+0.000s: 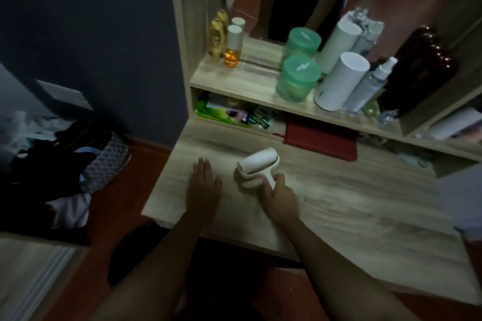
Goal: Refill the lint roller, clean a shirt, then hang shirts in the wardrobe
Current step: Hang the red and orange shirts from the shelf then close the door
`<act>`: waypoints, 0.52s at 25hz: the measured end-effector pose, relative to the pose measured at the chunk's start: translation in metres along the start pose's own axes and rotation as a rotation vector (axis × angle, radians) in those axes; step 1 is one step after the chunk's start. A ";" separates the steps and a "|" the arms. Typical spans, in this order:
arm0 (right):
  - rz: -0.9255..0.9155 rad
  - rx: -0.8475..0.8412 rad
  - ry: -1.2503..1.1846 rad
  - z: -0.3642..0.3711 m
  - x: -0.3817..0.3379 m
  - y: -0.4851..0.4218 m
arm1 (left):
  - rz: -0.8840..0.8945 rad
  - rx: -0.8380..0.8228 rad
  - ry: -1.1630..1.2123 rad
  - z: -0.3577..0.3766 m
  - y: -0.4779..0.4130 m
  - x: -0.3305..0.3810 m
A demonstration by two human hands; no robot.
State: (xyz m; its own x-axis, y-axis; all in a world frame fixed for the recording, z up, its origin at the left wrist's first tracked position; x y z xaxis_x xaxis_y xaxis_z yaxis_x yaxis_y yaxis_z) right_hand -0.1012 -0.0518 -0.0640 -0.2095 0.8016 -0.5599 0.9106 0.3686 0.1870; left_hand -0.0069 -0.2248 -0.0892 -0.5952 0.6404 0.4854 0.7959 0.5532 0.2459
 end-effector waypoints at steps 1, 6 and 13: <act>0.007 0.012 -0.029 -0.001 0.005 -0.003 | 0.022 0.002 -0.077 0.007 -0.005 0.004; -0.062 0.057 0.110 -0.003 0.020 -0.021 | -0.036 0.052 -0.209 0.026 -0.017 0.021; -0.186 0.284 0.050 -0.034 -0.030 -0.014 | 0.042 0.124 -0.022 -0.029 -0.016 0.024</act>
State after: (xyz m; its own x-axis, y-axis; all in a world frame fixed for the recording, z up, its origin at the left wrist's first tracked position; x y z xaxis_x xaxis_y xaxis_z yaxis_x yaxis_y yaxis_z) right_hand -0.1193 -0.0650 -0.0223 -0.3924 0.7574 -0.5218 0.9164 0.3708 -0.1509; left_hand -0.0307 -0.2336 -0.0570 -0.5649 0.6753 0.4742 0.8012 0.5865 0.1191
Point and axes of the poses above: each hand's wrist, its own y-axis away from the middle knuckle, its own z-axis out of the palm, x = y × z, the point moved 3 cm from there along -y, towards the middle knuckle
